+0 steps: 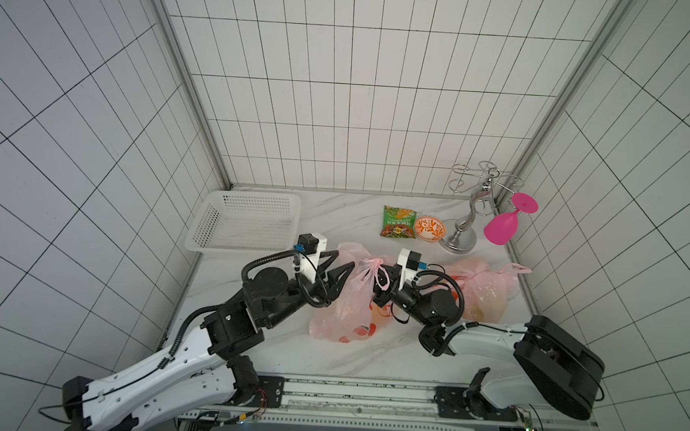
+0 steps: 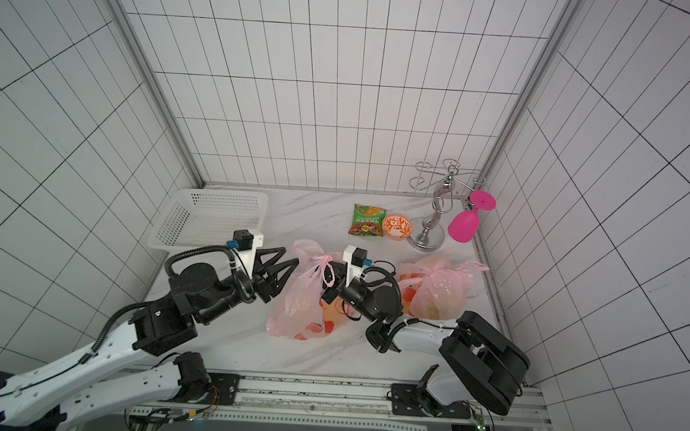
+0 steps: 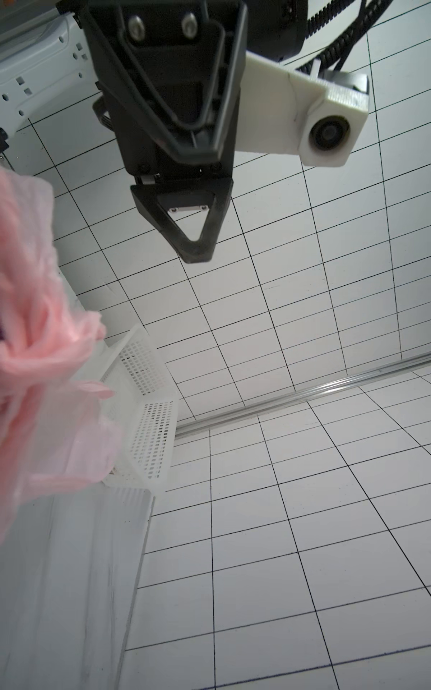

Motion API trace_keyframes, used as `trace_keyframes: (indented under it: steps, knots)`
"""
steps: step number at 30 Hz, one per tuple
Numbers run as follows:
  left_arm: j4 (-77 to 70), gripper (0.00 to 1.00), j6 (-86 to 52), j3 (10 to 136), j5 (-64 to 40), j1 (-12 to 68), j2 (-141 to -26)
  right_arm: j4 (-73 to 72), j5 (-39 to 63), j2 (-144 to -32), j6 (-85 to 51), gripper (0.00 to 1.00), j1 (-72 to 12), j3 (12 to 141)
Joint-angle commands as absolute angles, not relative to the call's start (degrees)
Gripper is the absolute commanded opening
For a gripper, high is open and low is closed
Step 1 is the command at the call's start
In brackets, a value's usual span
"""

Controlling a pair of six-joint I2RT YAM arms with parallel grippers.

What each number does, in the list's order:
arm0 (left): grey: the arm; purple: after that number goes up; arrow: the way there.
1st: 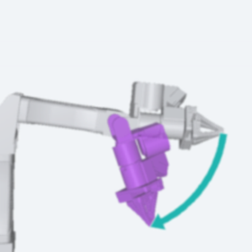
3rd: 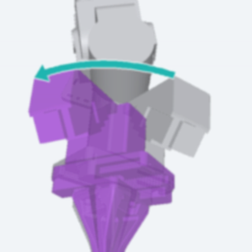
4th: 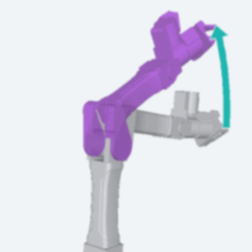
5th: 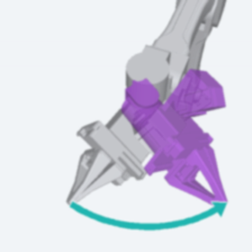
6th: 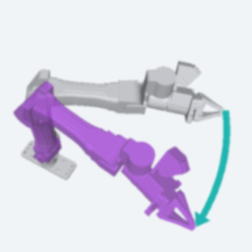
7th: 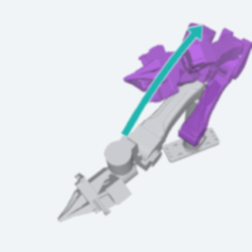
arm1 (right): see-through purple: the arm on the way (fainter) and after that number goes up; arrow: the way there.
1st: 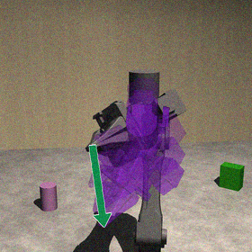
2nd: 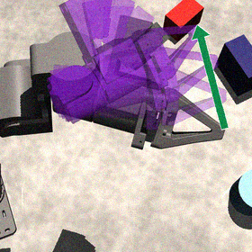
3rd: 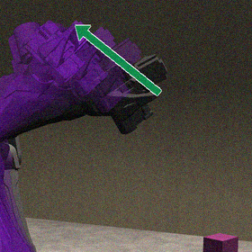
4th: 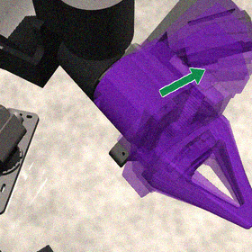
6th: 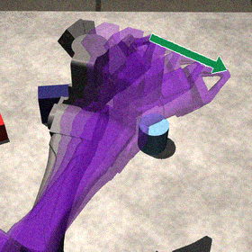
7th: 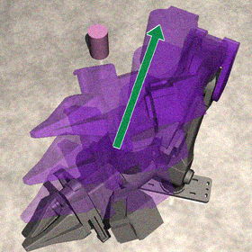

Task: Place the banana into a plastic bag & tie a knot
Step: Cross the plastic bag at the center of the board.

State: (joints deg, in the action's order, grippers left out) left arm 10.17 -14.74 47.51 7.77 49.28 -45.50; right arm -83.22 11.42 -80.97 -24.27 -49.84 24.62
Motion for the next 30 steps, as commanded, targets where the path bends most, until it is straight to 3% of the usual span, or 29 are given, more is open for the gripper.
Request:
trace_keyframes:
  steps: [1, 7, 17, 30]
  knots:
    - [13.6, 0.48, -16.8, 51.8, 0.3, 41.3, -52.3, -88.3, 12.3, -81.1, -23.4, 0.0, -49.3, 24.8]
    - [9.5, 0.48, -13.9, 50.6, -10.2, 41.5, -55.9, -86.6, 11.9, -80.5, -22.6, 0.0, -49.3, 24.9]
    - [0.8, 0.48, -9.9, 42.4, -10.9, 45.3, -51.5, -83.5, 13.1, -78.8, -21.8, 0.0, -49.3, 25.5]
    - [2.3, 0.48, -4.3, 46.1, -8.9, 47.2, -58.6, -81.7, 16.9, -77.3, -20.3, 0.0, -49.4, 25.0]
